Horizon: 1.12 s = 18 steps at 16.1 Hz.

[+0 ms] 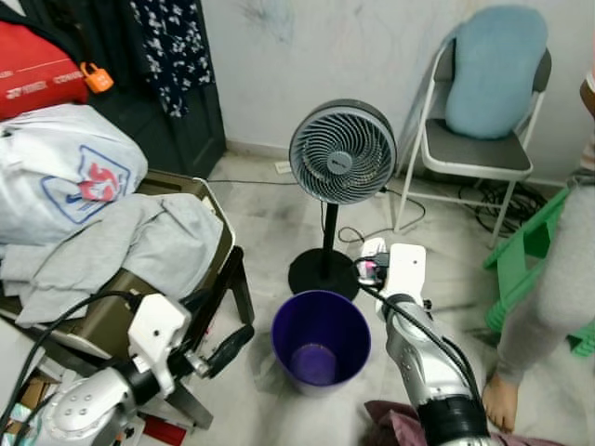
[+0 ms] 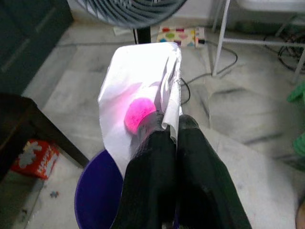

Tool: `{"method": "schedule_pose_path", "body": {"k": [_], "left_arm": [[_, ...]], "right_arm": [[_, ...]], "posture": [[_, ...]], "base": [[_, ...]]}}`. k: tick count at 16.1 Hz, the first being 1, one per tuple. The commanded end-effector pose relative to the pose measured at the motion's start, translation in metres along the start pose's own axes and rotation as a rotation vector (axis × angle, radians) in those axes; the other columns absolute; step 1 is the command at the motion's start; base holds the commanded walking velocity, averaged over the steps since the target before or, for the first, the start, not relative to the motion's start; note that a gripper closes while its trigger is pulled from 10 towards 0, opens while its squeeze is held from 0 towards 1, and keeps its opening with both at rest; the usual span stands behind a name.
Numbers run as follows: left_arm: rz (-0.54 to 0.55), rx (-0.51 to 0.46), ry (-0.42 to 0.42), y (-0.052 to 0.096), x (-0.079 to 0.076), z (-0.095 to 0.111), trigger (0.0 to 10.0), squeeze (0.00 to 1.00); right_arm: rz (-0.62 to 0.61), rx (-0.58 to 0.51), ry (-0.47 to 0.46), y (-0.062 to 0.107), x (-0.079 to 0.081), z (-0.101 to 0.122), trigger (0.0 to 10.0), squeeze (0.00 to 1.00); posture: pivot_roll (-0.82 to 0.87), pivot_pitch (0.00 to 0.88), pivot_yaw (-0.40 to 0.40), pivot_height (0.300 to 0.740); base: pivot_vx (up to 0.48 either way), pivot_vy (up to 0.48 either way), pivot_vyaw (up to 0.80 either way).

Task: Clean up the room

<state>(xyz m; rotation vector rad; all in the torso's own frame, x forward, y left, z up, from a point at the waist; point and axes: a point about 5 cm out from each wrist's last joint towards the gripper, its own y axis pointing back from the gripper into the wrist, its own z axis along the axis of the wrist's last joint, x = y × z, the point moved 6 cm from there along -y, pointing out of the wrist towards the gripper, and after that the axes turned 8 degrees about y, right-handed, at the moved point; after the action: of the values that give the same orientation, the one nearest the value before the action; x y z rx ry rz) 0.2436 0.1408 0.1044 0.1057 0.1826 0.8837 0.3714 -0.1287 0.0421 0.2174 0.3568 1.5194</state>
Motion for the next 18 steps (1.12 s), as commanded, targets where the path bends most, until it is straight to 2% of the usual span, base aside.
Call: {"method": "schedule_pose_path", "body": {"k": [1, 3, 5, 8, 12, 14, 16, 18], "left_arm": [[-0.015, -0.005, -0.011, 0.003, -0.001, 0.008, 10.0, 0.0], [-0.013, -0.003, -0.018, 0.008, -0.004, 0.012, 10.0, 0.0], [0.005, 0.006, -0.012, 0.011, -0.007, 0.01, 10.0, 0.0], [0.003, 0.01, 0.013, 0.015, -0.018, 0.013, 10.0, 0.0], [0.094, 0.008, 0.005, 0.028, -0.003, 0.022, 10.0, 0.0], [0.144, 0.011, -0.024, 0.033, 0.006, 0.024, 10.0, 0.0], [0.164, 0.009, -0.012, 0.035, 0.01, 0.026, 10.0, 0.0], [0.164, 0.029, -0.003, 0.04, 0.009, 0.024, 10.0, 0.0]], "right_arm": [[-0.01, 0.023, 0.008, -0.006, 0.004, -0.003, 10.0, 0.0], [-0.026, 0.039, 0.016, -0.01, 0.005, -0.005, 10.0, 0.0], [-0.044, 0.021, 0.068, -0.015, 0.004, -0.001, 10.0, 0.0], [-0.046, 0.038, 0.069, -0.02, 0.008, -0.006, 10.0, 0.0], [-0.053, 0.032, 0.071, -0.024, 0.022, -0.001, 10.0, 0.0], [-0.059, 0.033, 0.064, -0.024, 0.025, -0.001, 10.0, 0.0], [-0.055, 0.028, 0.057, -0.023, 0.028, 0.0, 10.0, 0.0], [-0.027, -0.011, 0.055, -0.025, 0.042, 0.013, 10.0, 0.0]], "posture": [[0.09, 0.17, 0.025, 0.74], [0.11, 0.2, 0.031, 0.74], [0.13, 0.229, 0.041, 0.74], [0.14, 0.268, 0.06, 0.74], [0.17, 0.323, 0.102, 0.74], [0.17, 0.337, 0.114, 0.74], [0.17, 0.338, 0.117, 0.74], [0.18, 0.344, 0.121, 0.74]], "base": [[0.0, 0.0, 0.0], [0.0, 0.0, 0.0], [0.0, 0.0, 0.0], [0.0, 0.0, 0.0], [0.0, 0.0, 0.0], [0.0, 0.0, 0.0], [0.0, 0.0, 0.0], [0.0, 0.0, 0.0]]}}
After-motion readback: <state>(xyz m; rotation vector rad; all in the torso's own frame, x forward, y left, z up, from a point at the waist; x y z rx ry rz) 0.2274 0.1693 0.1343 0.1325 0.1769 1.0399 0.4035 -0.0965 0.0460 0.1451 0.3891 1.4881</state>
